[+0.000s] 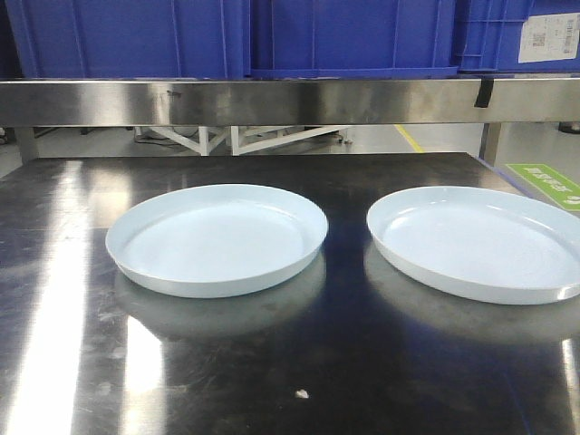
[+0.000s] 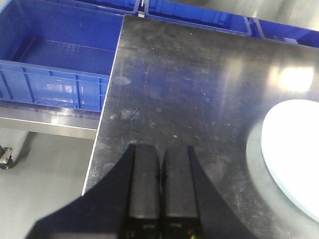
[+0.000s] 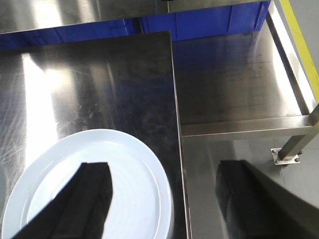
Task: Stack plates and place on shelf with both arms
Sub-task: 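Open the left gripper and raise it away from the plate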
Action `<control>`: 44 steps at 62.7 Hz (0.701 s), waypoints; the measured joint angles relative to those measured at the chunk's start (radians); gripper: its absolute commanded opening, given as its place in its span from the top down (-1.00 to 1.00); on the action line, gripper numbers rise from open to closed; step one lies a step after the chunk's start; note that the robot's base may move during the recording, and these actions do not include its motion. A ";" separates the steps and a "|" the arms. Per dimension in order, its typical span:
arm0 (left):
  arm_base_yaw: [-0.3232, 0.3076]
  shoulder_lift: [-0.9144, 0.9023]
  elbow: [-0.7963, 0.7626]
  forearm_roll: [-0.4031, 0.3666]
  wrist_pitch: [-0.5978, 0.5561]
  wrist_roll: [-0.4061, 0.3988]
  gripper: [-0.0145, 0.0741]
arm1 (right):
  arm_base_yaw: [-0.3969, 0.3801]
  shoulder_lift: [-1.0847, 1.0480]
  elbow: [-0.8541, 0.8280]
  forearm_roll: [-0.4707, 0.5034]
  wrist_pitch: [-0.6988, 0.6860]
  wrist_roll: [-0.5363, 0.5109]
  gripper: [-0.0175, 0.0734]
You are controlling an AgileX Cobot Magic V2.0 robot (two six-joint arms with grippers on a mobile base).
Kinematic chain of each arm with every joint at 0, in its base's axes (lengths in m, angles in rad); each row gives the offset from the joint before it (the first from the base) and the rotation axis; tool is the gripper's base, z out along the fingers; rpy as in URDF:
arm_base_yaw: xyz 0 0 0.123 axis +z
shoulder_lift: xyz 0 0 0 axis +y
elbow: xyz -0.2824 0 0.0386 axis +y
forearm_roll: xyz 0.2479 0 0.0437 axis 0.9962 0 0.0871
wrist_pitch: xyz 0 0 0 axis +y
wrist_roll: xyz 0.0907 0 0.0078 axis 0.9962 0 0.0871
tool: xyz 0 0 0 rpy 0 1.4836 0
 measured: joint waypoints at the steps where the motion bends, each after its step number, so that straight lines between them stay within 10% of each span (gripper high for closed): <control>1: 0.000 0.000 0.000 0.000 0.000 0.000 0.47 | 0.000 0.000 0.000 0.000 0.000 0.000 -0.60; 18: 0.000 0.000 0.000 0.000 0.000 0.000 0.47 | 0.000 0.000 0.000 0.000 0.000 0.000 -0.46; 44: 0.000 0.000 0.000 0.000 0.000 0.000 0.47 | 0.000 0.000 0.000 0.000 0.013 0.000 0.51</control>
